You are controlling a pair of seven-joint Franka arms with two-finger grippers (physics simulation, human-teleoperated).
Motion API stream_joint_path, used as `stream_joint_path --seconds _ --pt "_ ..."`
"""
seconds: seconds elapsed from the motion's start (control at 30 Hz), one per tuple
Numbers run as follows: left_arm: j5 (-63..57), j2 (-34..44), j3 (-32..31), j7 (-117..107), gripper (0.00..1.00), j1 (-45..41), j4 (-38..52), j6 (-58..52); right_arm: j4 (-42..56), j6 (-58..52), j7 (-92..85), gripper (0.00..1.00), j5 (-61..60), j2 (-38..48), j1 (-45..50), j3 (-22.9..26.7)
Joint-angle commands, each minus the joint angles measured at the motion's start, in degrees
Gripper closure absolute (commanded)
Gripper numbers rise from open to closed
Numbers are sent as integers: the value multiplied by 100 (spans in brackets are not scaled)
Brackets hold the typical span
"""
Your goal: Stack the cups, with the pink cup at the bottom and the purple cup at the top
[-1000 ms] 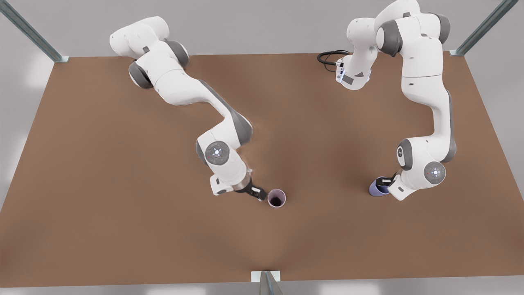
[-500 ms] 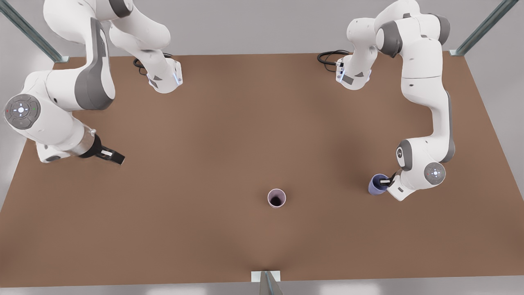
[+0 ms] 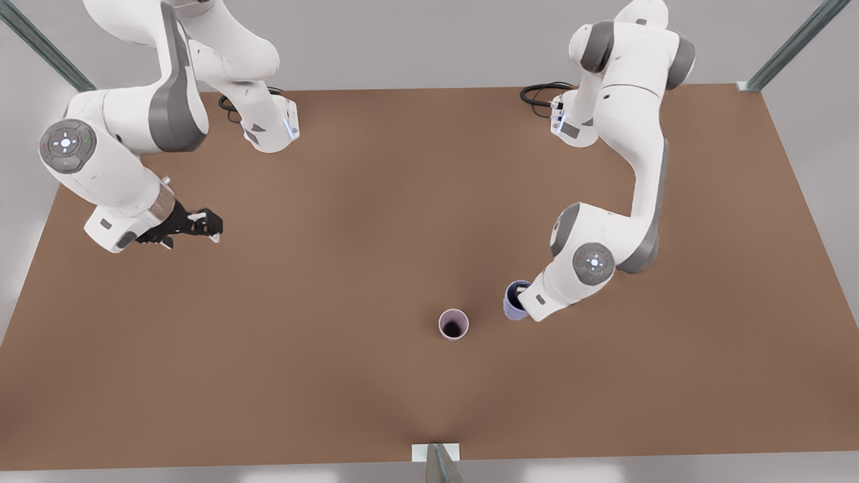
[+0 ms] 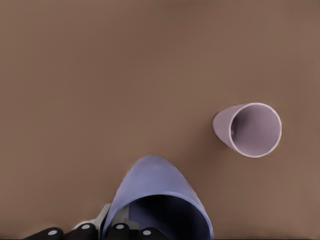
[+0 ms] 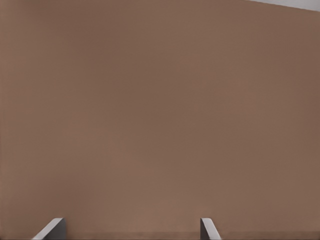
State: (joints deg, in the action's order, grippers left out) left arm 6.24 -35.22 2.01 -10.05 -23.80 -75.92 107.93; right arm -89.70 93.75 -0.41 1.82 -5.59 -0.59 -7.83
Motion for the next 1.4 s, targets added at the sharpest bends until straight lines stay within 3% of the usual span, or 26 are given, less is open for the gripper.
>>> stream_joint_path --seconds 0.0,0.2,0.5,1.37 --pt "62 -55 -95 -3117 79 -72 191 -694 355 -524 551 0 -42 -222 -126 10" --pt "70 -266 -157 -3521 79 -564 490 246 646 -691 1333 0 -33 -355 -126 -8" --pt "237 -1013 -96 -4040 79 -696 1650 325 646 -656 1307 0 -24 -372 -126 -17" --pt "598 -1338 -96 -4075 79 -626 1589 773 646 -656 1228 0 -33 -372 -161 -8"
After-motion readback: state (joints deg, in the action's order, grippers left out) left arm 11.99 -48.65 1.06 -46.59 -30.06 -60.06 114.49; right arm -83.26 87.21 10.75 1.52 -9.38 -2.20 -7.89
